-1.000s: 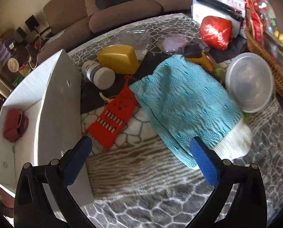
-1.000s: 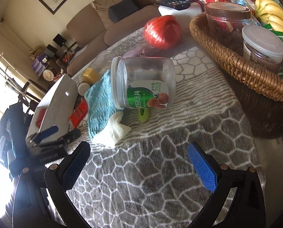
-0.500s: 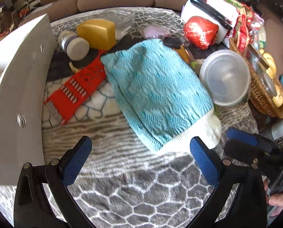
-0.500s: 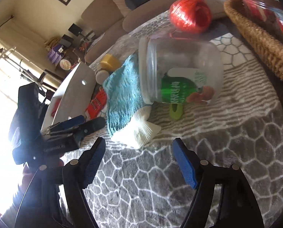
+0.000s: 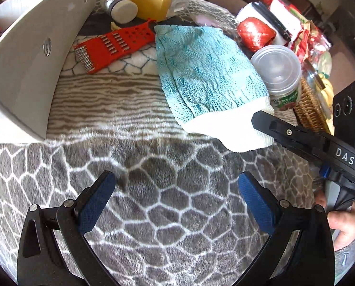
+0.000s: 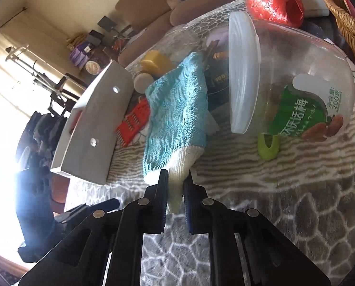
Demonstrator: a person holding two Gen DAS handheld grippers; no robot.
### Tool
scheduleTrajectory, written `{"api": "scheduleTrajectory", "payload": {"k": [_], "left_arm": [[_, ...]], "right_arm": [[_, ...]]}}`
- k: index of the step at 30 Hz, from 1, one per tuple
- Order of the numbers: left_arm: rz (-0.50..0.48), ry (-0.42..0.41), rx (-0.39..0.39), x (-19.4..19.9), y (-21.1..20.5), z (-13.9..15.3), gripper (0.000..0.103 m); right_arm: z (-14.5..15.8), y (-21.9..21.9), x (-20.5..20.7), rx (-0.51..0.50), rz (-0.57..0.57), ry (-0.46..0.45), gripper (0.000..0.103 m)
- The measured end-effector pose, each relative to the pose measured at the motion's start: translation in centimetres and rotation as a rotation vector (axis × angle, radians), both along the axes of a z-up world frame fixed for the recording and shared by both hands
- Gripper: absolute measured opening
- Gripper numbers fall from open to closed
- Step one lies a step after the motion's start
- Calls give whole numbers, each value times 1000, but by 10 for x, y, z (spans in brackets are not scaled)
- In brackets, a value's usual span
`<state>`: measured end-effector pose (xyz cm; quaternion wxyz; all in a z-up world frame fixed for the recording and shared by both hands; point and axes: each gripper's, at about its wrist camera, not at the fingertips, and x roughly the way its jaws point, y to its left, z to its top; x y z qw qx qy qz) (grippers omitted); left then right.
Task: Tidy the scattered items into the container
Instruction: 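Move both tools toward the teal knitted sleeve with the white cuff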
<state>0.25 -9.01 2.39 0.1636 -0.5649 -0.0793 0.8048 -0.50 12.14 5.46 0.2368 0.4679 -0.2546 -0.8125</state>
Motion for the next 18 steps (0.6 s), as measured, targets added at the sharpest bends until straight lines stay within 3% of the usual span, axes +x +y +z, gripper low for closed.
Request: {"api": "scheduleTrajectory", "payload": {"k": [3,8,14,15,17,18], "left_arm": [[1,5,-28,16,-7,0,103],[42,-33,36,37,-21,-4,103],[92,-28,73,21,-13,2,103],[104,-25,76,15,-11,2,103],[127,-23,75,0,-7,1,103],[135,-22,68,-7,-4,0,103]], "right_arm": [[6,5,22,-34,-3,-6,11],[3,12,68,-131,-17,-32,11],[8,15,86,-27,-75,-15,16],[9,19,82,-30,-93,-10,18],[8,27,71,-32,-134,-13,38],[6,31,64,-37,-153,-20,42]]}}
